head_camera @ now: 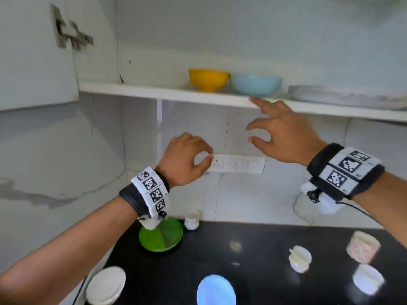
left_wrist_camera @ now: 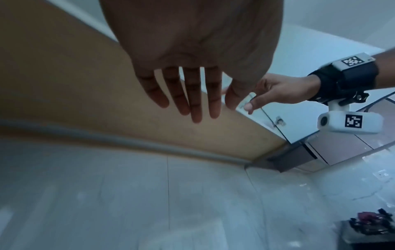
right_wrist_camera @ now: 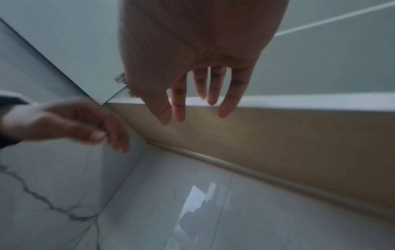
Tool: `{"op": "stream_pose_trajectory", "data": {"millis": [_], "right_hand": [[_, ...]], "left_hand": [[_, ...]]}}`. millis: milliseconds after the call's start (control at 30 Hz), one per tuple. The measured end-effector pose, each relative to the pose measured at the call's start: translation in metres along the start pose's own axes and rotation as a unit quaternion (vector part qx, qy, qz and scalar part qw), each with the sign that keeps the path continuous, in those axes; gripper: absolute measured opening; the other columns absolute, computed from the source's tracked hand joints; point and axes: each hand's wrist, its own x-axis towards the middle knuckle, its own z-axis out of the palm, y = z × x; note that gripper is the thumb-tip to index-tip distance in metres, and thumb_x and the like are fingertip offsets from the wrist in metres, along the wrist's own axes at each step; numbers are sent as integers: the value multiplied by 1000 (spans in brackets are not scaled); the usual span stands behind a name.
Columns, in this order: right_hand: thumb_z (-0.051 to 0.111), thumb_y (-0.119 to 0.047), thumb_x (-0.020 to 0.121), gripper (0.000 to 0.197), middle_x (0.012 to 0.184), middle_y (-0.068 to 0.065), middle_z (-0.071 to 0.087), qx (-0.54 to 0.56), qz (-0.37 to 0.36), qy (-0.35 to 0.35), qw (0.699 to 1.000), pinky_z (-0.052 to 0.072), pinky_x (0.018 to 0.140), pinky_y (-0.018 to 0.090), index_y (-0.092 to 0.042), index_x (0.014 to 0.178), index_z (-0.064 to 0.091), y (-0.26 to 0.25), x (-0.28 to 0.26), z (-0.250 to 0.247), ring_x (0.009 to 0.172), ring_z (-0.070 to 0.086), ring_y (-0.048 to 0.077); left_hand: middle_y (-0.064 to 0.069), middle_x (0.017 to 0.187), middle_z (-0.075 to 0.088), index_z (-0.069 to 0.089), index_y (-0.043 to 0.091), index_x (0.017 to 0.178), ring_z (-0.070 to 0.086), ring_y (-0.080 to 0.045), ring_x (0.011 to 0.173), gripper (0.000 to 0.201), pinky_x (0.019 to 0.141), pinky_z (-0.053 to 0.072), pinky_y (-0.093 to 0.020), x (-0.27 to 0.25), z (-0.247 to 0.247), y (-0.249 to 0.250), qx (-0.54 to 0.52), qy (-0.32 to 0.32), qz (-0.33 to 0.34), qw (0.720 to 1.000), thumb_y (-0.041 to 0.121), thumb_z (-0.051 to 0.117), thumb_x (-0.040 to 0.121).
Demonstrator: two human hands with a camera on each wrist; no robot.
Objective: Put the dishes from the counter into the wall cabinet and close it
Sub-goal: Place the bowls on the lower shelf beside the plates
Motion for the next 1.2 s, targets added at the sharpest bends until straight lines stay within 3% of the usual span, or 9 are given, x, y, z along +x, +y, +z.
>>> {"op": "stream_pose_trajectory", "data": {"millis": [133,233,300,467,600,767,933,1067,1200], "right_hand": [[69,-35,85,26,145,1,46,67,58,8,996,53,77,42,-25,109,72,-5,-61,53,122,44,27],[65,-38,86,26,143,-3,47,110,98,-84,985,50,80,37,-28,110,71,-20,-111,100,122,41,21],[61,-41,88,25,142,-7,46,135,113,-164,971,48,83,35,-32,110,69,-36,-143,134,123,40,17],[57,-49,88,27,126,-13,54,194,95,-317,923,42,88,32,-35,107,69,-93,-210,196,117,45,14],[57,-59,84,39,117,-16,59,242,56,-384,889,44,89,34,-33,110,69,-139,-253,233,108,52,15],[50,-64,80,49,115,-11,66,221,-22,-397,891,43,83,38,-31,111,70,-172,-282,260,105,59,20],[50,-54,85,37,101,-6,67,209,-54,-416,883,39,84,35,-25,98,69,-181,-287,264,96,61,22],[51,-39,88,25,98,-3,71,217,-50,-414,883,42,89,37,-24,96,70,-181,-292,264,92,64,23],[50,-27,89,17,90,0,70,228,-37,-406,884,43,83,35,-22,87,66,-178,-285,256,84,63,27]], "left_hand": [[8,113,68,68,32,109,59,-21,104,48,89,49,-43,-98,68,14,-43,-220,-126,966,62,44,80],[7,121,62,62,35,121,55,-19,116,56,96,45,-40,-178,109,27,-23,-374,-179,910,67,56,76],[8,132,52,52,38,131,46,-18,126,69,102,40,-43,-223,129,31,-18,-470,-212,856,71,61,71],[3,160,19,27,41,148,15,-22,148,105,112,25,-59,-296,150,36,-28,-582,-314,749,69,76,59],[-2,164,1,17,41,151,0,-27,151,119,110,22,-68,-324,154,40,-38,-612,-328,719,58,85,55],[-2,164,0,20,40,151,-3,-28,150,119,106,19,-72,-327,159,41,-41,-608,-343,715,52,88,55],[-2,164,0,21,39,151,-3,-29,150,119,106,19,-74,-328,163,40,-45,-604,-352,713,50,89,54],[0,164,1,22,40,150,-3,-28,150,117,107,17,-75,-329,162,39,-53,-599,-358,714,49,89,55],[-1,164,3,19,42,150,-1,-28,150,119,107,17,-75,-331,162,39,-62,-593,-356,720,48,89,54]]}}
